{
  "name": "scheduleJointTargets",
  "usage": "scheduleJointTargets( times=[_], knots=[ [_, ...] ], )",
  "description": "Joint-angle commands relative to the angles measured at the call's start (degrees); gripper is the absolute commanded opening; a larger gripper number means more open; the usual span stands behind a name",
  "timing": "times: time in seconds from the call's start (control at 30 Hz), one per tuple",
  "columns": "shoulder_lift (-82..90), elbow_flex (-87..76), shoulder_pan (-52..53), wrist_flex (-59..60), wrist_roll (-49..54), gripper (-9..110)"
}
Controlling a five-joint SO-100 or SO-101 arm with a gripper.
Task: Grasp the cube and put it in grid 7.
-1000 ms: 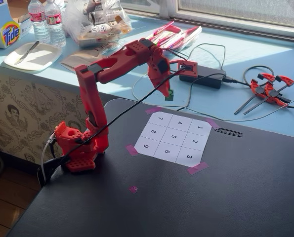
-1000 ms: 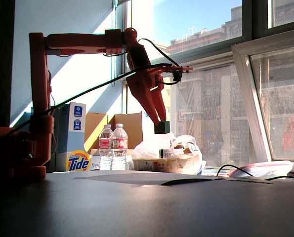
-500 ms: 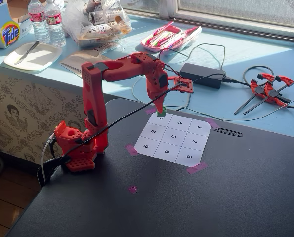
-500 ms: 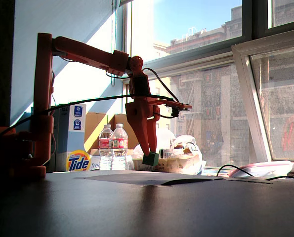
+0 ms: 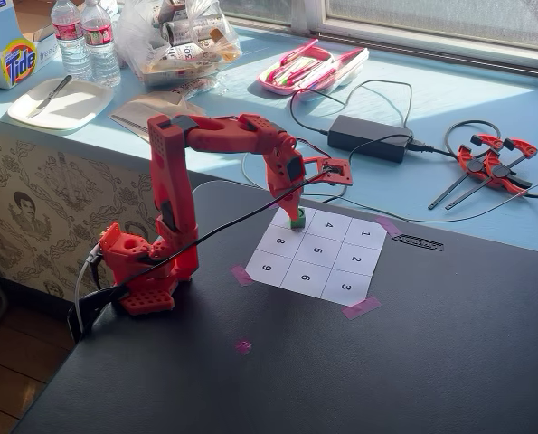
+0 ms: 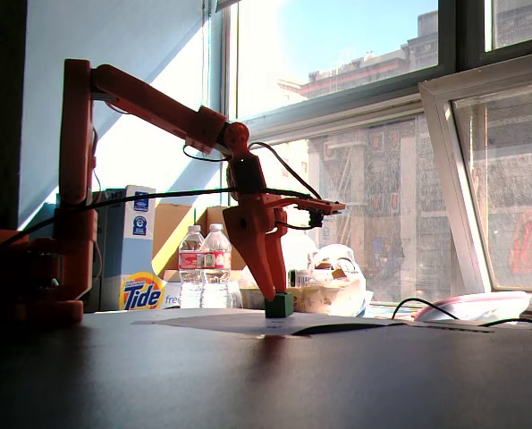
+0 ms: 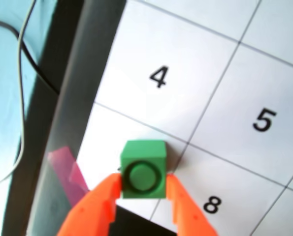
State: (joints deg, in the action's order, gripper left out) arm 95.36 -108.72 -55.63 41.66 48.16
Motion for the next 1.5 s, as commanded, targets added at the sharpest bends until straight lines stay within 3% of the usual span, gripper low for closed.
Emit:
scheduleJointTargets(
  times=[0.0,0.17,0.6,0.77,0.97,1.13,1.33,1.47],
  knots=[
    [1.23,0.09,-0.7,-2.37,-0.79,3],
    [1.23,1.23,-0.62,-0.35,-3.25,12],
    [5.89,24.87,3.6,28.83,-9.49,21],
    [11.25,33.75,12.22,34.1,-12.22,21],
    [21.62,33.13,28.83,29.62,-24.87,16],
    [34.19,18.72,42.8,28.04,-29.18,0],
    [57.04,-10.81,58.36,15.38,-34.28,0],
    [72.16,-30.41,64.42,13.1,-36.74,0]
  ],
)
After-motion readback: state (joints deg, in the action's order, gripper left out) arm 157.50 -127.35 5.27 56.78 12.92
